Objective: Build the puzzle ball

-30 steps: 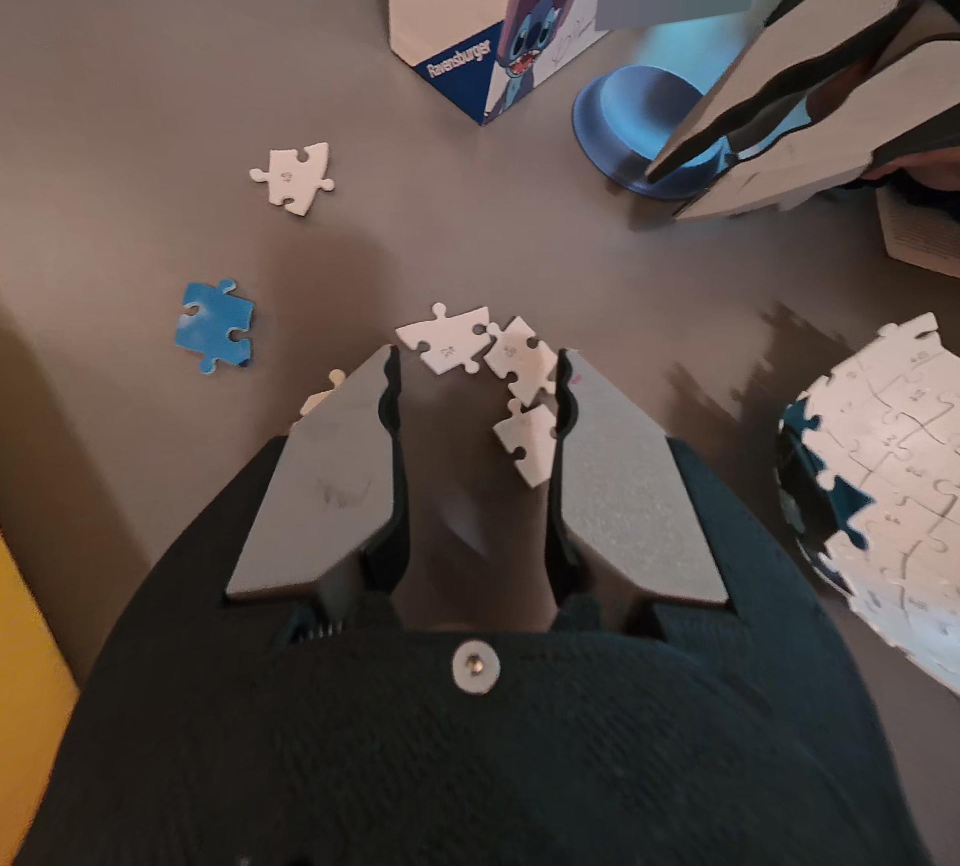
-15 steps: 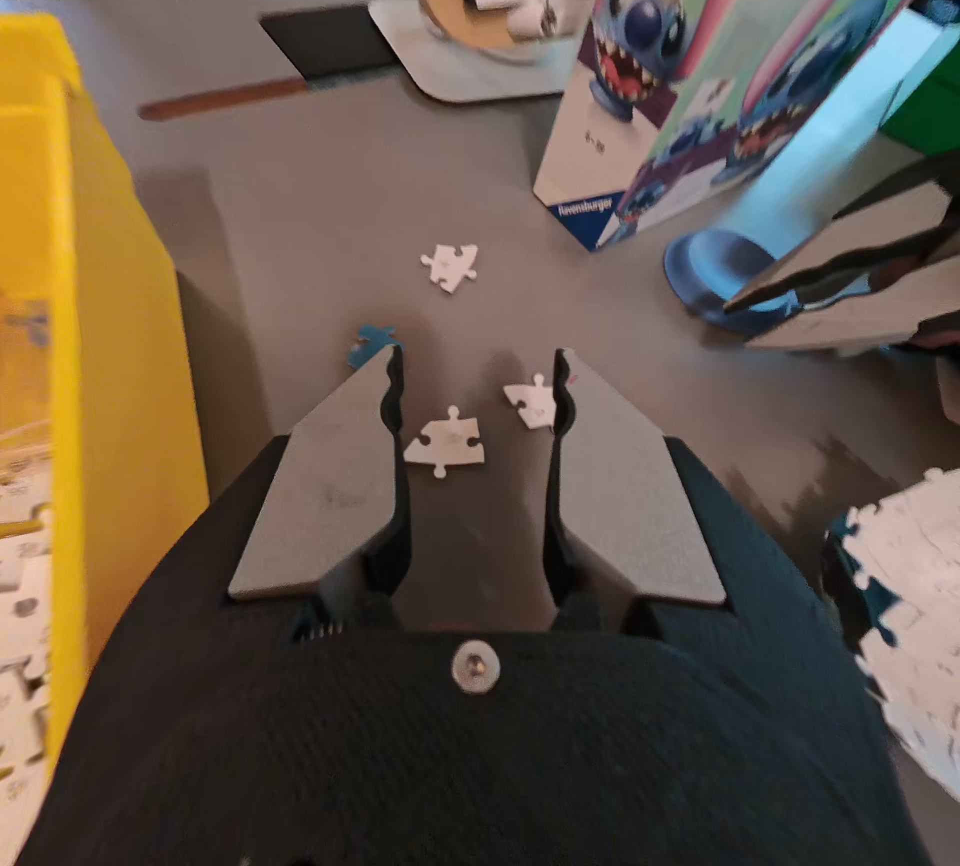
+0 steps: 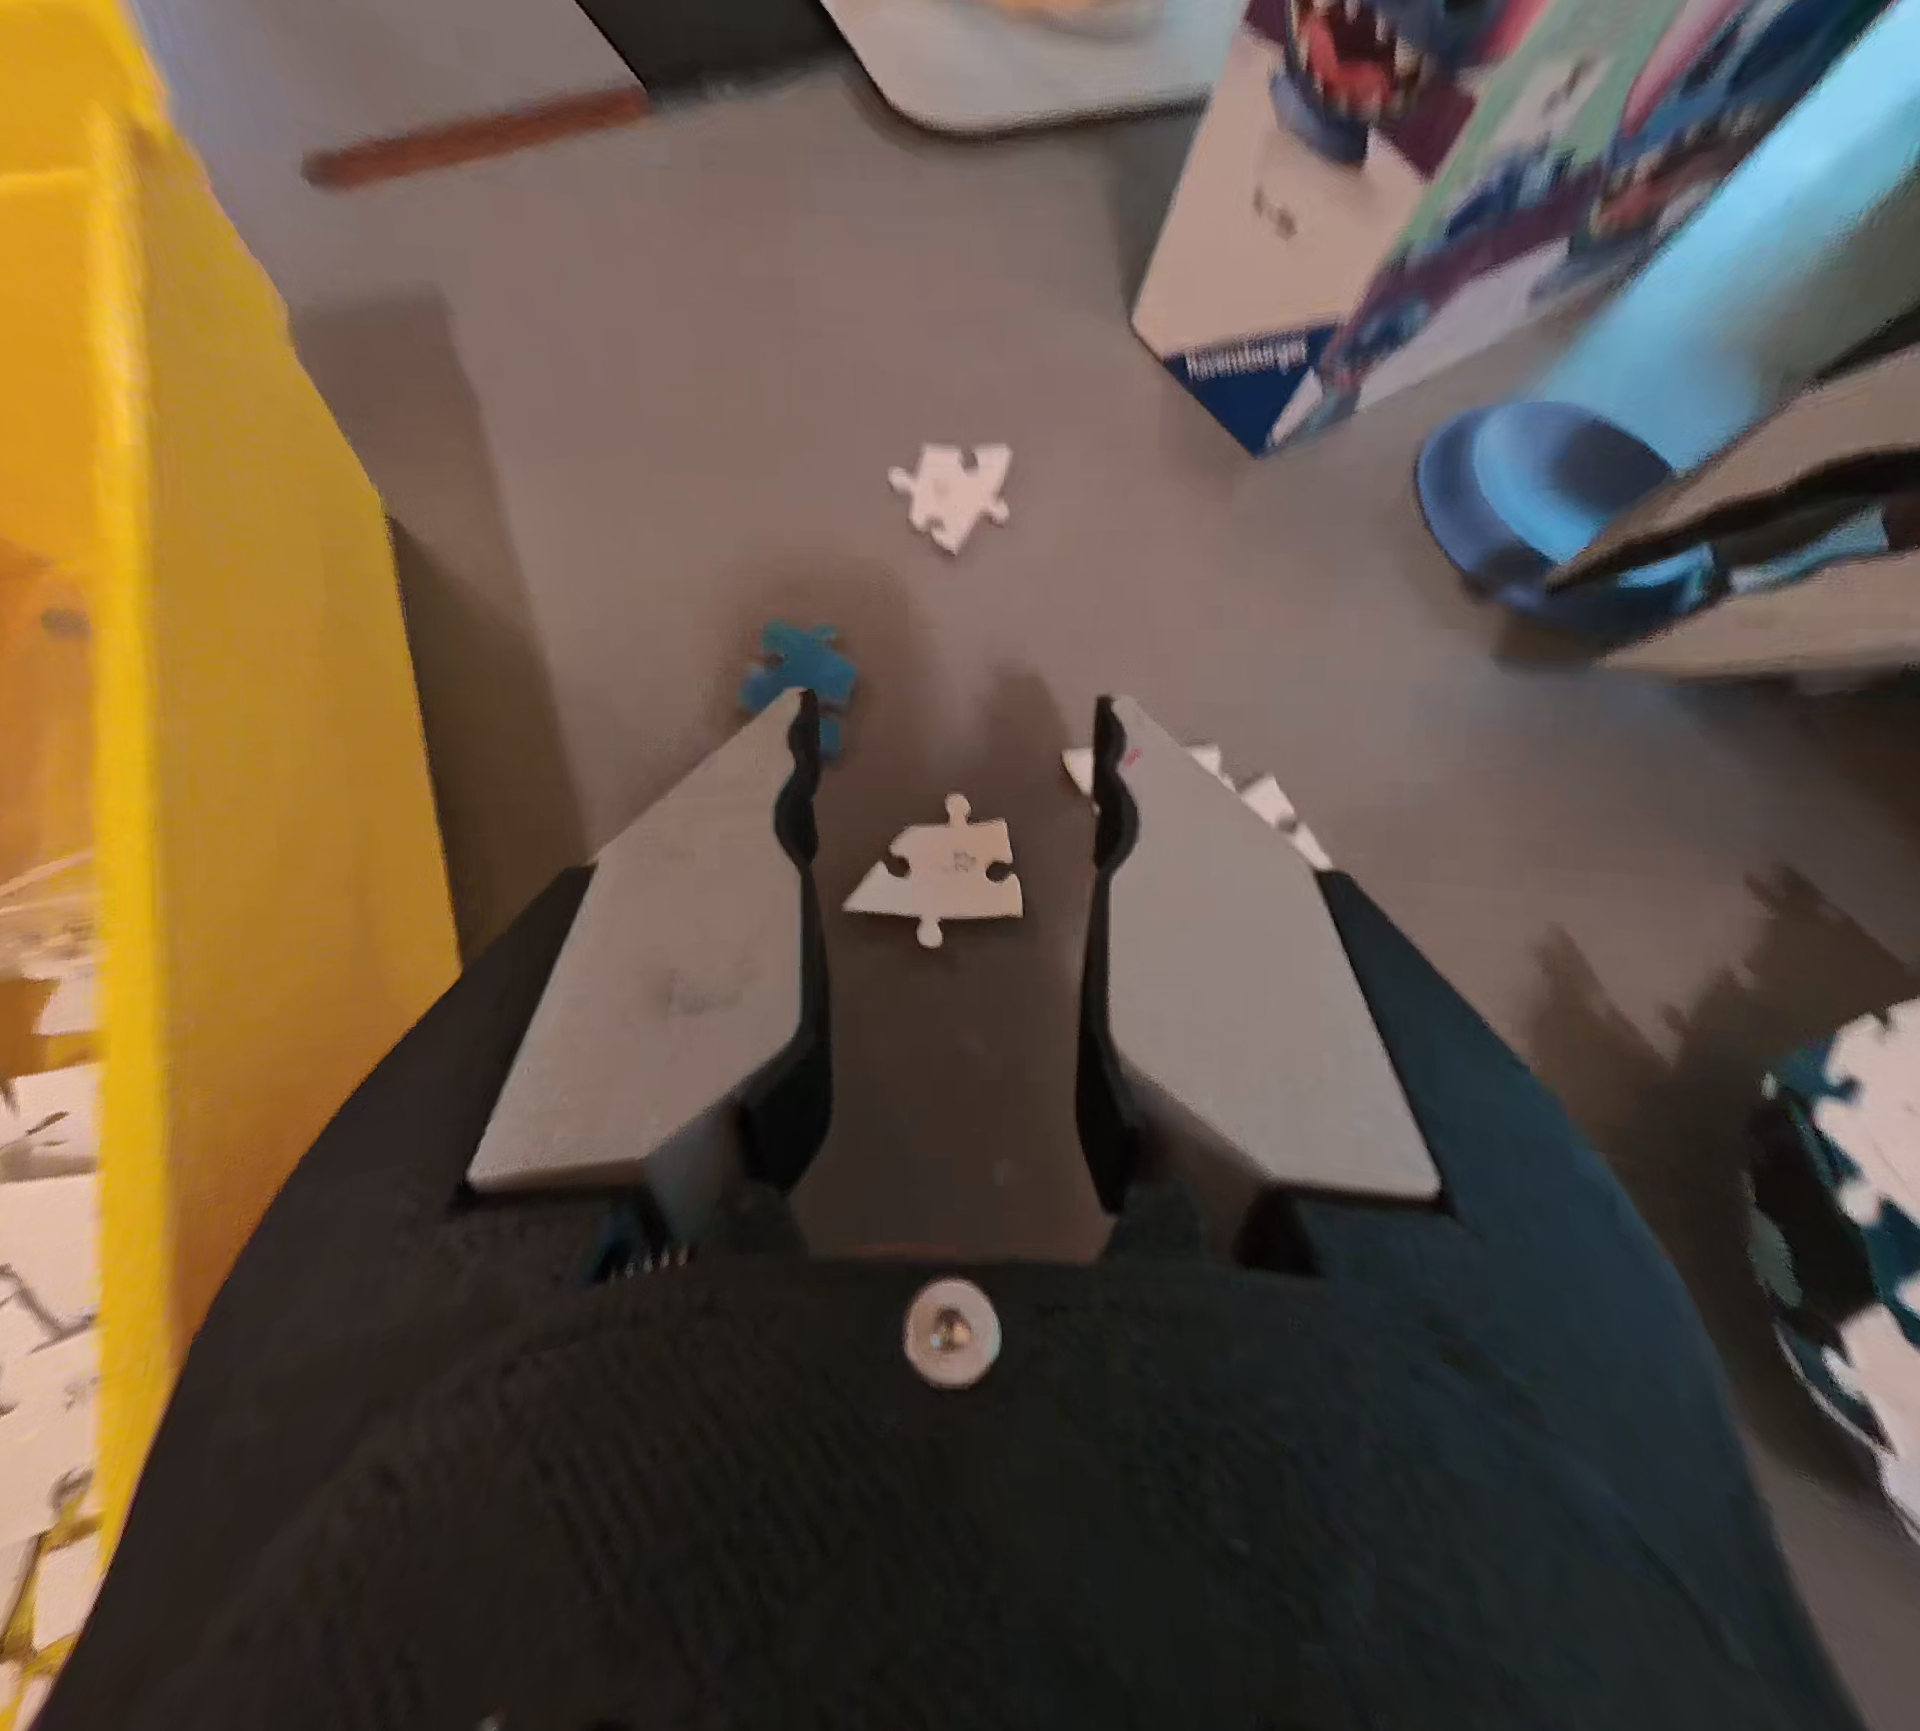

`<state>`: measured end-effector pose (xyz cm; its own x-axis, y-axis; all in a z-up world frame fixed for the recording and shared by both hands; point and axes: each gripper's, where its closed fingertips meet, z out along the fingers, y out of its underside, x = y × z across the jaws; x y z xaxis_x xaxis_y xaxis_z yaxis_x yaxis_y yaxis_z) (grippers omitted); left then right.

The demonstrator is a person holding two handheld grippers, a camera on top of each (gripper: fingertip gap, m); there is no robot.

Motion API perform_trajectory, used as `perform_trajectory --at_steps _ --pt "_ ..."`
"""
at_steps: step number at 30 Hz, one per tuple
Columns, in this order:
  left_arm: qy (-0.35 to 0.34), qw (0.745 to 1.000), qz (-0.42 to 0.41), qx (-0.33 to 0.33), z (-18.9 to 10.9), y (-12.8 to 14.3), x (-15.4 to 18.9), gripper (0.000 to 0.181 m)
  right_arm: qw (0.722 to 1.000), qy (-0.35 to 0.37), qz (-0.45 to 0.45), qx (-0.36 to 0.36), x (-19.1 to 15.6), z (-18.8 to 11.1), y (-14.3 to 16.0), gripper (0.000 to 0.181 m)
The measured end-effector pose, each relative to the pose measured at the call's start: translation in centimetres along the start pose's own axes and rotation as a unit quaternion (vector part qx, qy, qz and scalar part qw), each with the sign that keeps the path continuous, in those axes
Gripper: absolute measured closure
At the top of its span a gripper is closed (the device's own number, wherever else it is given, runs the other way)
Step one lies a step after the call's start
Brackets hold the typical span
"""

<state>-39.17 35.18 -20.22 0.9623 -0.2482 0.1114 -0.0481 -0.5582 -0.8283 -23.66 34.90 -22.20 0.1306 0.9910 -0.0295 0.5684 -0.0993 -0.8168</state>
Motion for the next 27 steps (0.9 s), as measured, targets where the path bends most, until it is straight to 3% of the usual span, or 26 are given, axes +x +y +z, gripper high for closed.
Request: perform_trajectory --at_steps 4,11,16,27 --pt "0.019 0.997 0.012 -0.074 -0.3 1.1 0.9 0.126 1.0 -0.001 -0.006 0.005 -0.3 -0.2 -0.3 0.164" --pt "-0.049 0.978 0.042 -0.199 0.6 4.9 -1.2 0.122 1.0 0.001 -0.014 0.008 -0.6 -0.4 -0.6 0.164" --pt "-0.043 0.978 0.04 -0.2 0.8 5.0 -1.1 0.123 1.0 0.004 -0.016 0.011 -0.6 -0.6 -0.8 0.164" --pt "-0.006 0.977 0.078 -0.199 0.9 4.9 0.0 0.153 1.0 0.0 -0.011 0.004 -0.5 -0.3 -0.4 0.164"
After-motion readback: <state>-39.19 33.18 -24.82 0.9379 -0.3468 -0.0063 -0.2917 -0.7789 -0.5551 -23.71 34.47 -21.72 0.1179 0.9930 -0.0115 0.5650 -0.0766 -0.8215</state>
